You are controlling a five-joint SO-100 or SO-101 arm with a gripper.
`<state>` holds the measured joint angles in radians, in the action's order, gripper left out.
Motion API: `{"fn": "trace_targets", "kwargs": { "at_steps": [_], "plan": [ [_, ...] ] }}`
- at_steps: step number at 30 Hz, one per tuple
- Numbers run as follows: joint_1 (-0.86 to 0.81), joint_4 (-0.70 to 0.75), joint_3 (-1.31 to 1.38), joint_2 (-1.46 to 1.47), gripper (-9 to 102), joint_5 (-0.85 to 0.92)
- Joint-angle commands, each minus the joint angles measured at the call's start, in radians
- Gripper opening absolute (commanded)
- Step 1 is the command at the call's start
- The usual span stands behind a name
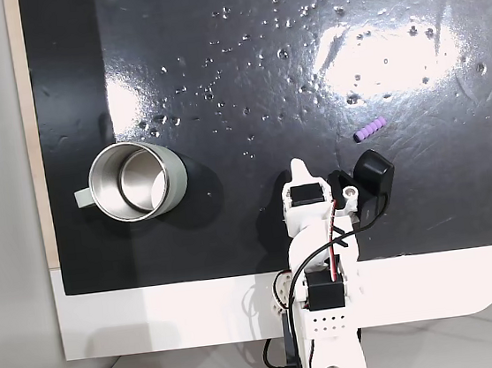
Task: Grasp a pengrip and put it in the cup.
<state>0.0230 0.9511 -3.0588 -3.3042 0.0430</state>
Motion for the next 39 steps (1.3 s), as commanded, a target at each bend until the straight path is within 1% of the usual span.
{"fn": "trace_targets", "kwargs": {
  "at_steps": [1, 19, 24, 31, 34, 39],
  "plan": [
    [0.005, -0.041, 0.008, -0.012, 0, 0.011],
    [0.003, -0.041, 0.008, -0.012, 0, 0.008],
    [-0.063, -0.038, 0.029, -0.014, 0, -0.002],
    [-0.100, 0.061, 0.173, -0.012, 0, 0.003],
    [-0.132, 0.067, 0.215, 0.063, 0, 0.017],
    [-0.204, 0.018, 0.334, 0.301, 0, 0.029]
  ]
}}
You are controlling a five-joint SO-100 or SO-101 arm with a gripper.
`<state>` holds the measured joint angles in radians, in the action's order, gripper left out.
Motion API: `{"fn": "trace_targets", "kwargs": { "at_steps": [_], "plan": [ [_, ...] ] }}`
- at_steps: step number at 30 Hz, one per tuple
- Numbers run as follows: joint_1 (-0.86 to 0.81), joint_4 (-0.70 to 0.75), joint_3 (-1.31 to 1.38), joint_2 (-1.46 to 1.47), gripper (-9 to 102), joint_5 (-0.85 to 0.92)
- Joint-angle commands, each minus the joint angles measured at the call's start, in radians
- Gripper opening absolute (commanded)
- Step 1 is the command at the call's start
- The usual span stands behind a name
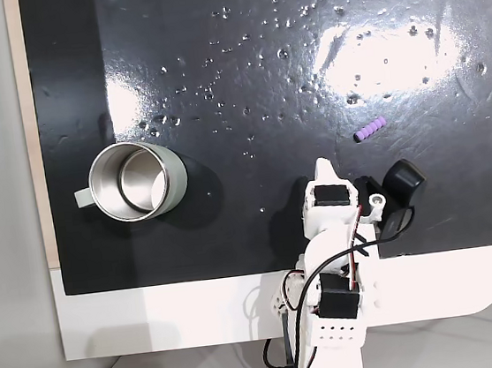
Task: Grasp a pengrip and put it in the cup.
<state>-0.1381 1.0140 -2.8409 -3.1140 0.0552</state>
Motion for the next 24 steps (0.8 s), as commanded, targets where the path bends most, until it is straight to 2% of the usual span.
{"fn": "trace_targets", "kwargs": {
  "at_steps": [1, 10, 24],
  "plan": [
    [-0.058, -0.051, 0.150, 0.169, 0, 0.017],
    [-0.178, -0.063, 0.463, 0.739, 0, 0.009],
    [-0.284, -0.086, 0.617, 1.028, 0, 0.179]
  ]
}}
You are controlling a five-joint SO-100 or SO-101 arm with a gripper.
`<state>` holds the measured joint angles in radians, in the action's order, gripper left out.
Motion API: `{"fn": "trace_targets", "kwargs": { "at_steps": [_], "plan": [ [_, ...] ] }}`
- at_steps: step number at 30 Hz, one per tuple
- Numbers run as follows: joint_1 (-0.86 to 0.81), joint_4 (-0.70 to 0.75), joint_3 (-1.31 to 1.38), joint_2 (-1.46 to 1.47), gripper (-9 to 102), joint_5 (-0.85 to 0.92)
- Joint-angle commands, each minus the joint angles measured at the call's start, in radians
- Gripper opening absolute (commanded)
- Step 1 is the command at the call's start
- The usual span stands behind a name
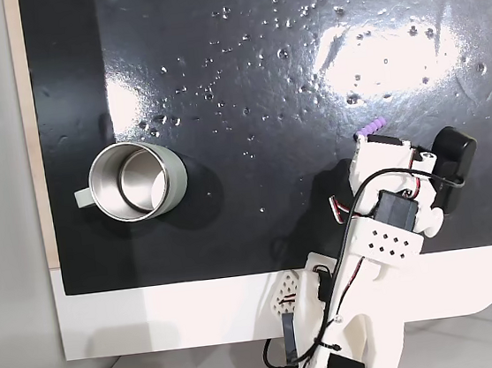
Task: Grasp a pengrip and put it in the cup.
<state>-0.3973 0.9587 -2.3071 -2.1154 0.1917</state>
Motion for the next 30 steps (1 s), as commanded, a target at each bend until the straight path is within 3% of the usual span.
{"fn": "trace_targets", "kwargs": {
  "at_steps": [1, 13, 22, 30],
  "plan": [
    [-0.034, -0.031, 0.094, 0.048, 0, 0.055],
    [-0.114, -0.051, 0.278, 0.322, 1, 0.268],
    [-0.107, -0.051, 0.334, 0.359, 17, 0.416],
    [-0.091, -0.032, 0.403, 0.459, 19, 0.534]
  ]
}}
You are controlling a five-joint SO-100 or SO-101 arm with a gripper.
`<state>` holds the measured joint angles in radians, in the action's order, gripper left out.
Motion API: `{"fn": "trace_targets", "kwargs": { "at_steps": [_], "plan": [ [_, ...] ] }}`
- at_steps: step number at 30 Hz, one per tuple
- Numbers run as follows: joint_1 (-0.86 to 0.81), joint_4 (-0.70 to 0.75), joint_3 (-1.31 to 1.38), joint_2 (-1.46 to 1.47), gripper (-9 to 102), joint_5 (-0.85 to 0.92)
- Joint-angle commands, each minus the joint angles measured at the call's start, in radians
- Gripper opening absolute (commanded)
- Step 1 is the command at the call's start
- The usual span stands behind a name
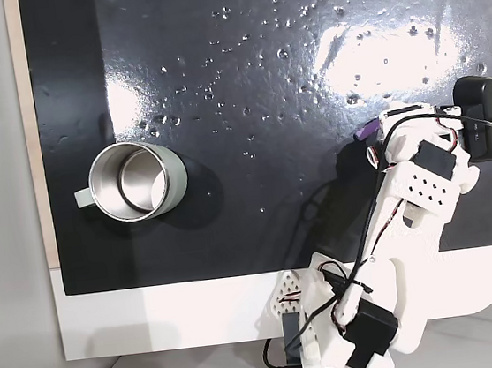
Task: Grasp a pengrip and put it in the cup.
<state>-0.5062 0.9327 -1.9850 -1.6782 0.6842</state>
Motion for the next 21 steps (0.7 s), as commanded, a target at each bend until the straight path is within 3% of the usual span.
{"fn": "trace_targets", "kwargs": {
  "at_steps": [1, 21],
  "plan": [
    [0.020, 0.002, 0.097, 0.041, 19, 0.051],
    [0.091, 0.227, 0.227, 0.238, 19, 0.141]
  ]
}}
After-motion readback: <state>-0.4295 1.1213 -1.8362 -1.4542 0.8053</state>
